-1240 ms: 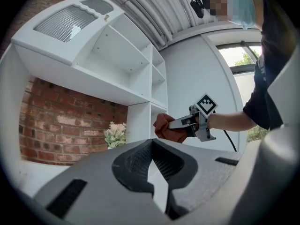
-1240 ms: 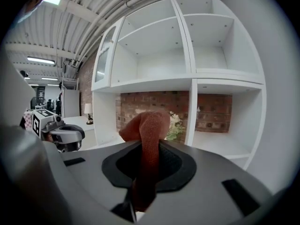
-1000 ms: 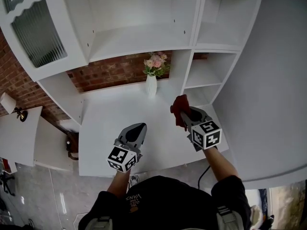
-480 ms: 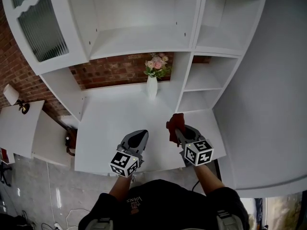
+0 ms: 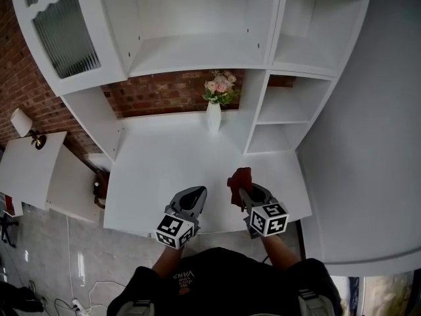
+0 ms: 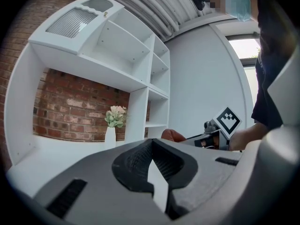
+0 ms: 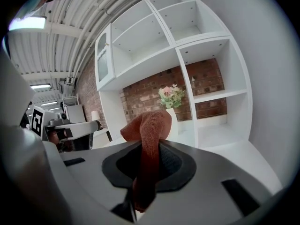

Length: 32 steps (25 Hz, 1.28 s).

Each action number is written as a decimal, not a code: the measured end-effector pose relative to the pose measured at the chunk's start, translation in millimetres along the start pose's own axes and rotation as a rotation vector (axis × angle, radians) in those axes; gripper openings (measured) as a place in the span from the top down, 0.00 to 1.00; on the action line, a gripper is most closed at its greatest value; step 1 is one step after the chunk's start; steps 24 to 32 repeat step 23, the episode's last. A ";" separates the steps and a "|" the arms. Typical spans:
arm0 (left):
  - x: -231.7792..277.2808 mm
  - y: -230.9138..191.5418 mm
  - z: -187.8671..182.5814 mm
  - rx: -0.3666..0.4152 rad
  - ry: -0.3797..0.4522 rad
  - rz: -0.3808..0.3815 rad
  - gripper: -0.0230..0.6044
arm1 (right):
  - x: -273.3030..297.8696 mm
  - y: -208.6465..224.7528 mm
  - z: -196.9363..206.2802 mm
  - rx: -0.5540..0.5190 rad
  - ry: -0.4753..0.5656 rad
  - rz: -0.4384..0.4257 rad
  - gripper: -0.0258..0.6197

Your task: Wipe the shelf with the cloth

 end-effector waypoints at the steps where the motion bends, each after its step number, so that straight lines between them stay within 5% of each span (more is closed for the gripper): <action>1: -1.4 1.4 1.5 0.001 -0.003 -0.002 0.95 | -0.8 -1.6 2.9 0.001 -0.004 -0.004 0.87; 32: -12.2 15.2 10.4 0.000 -0.030 -0.020 0.95 | -7.8 -9.5 18.0 -0.007 -0.027 -0.034 0.87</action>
Point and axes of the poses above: the fingertips, and each gripper's own axes: x forward along the fingers, y to its right, z out of its underside, the point moved 2 cm from there along -x, backward along the fingers, and after that the axes turned 1 degree about y, right-handed, at the moved point
